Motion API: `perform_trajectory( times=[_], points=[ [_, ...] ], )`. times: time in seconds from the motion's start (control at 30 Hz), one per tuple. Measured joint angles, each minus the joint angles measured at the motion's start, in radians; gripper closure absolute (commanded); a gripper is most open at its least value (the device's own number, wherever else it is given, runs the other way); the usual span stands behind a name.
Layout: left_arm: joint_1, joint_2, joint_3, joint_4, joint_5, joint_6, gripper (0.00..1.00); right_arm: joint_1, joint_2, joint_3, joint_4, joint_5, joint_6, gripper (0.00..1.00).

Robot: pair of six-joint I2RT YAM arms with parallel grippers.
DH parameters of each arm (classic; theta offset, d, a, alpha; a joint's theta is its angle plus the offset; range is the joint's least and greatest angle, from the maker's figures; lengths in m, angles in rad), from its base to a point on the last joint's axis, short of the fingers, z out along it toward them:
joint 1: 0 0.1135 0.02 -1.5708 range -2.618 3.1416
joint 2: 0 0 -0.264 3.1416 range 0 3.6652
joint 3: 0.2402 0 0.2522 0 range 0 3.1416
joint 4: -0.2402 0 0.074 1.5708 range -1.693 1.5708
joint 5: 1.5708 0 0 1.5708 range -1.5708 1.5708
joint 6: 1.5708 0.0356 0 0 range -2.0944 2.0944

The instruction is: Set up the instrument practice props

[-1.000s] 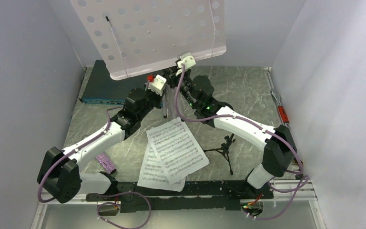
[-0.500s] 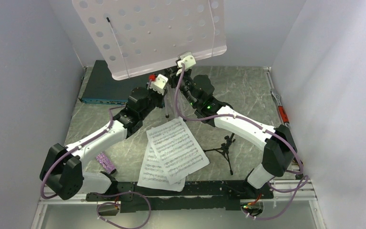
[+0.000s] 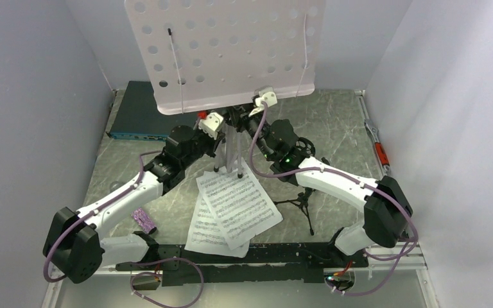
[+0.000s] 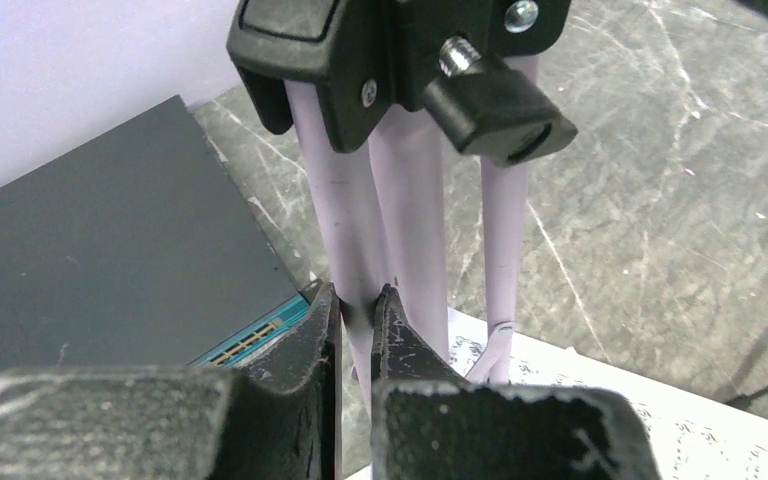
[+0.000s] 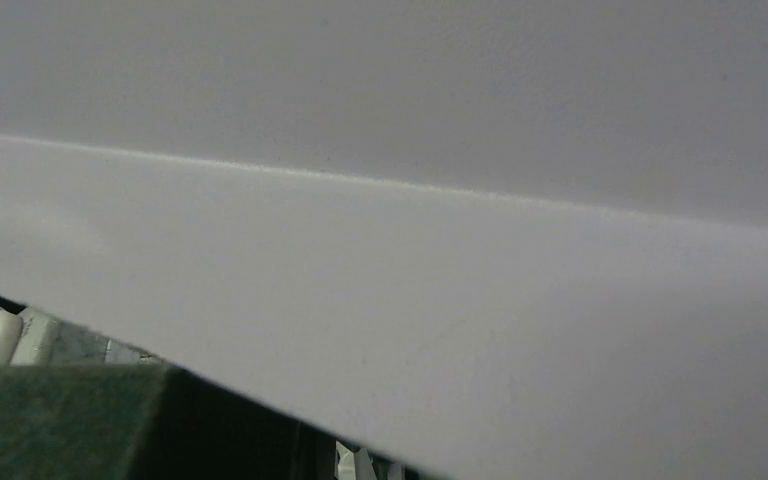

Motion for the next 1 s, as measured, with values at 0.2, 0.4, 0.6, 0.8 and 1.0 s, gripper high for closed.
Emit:
perform_trajectory(
  times=[0.2,0.4,0.6,0.8,1.0],
  points=[
    [0.0,-0.016,-0.018,0.011,0.033,0.0,0.97,0.005,-0.028,-0.044,0.031,0.024,0.024,1.0],
    [0.0,-0.024,-0.043,0.048,0.033,-0.005,0.76,0.008,-0.028,-0.044,0.031,0.023,0.018,1.0],
    [0.005,-0.026,-0.078,0.028,0.024,-0.005,0.56,0.015,-0.045,-0.06,0.031,-0.003,0.005,1.0],
    [0.008,-0.001,-0.089,-0.026,0.005,-0.004,0.5,0.027,-0.055,-0.061,0.014,-0.007,0.002,1.0],
    [0.018,-0.001,-0.141,0.009,0.034,-0.003,0.58,0.027,-0.056,-0.061,0.01,-0.013,0.002,1.0]
  ],
)
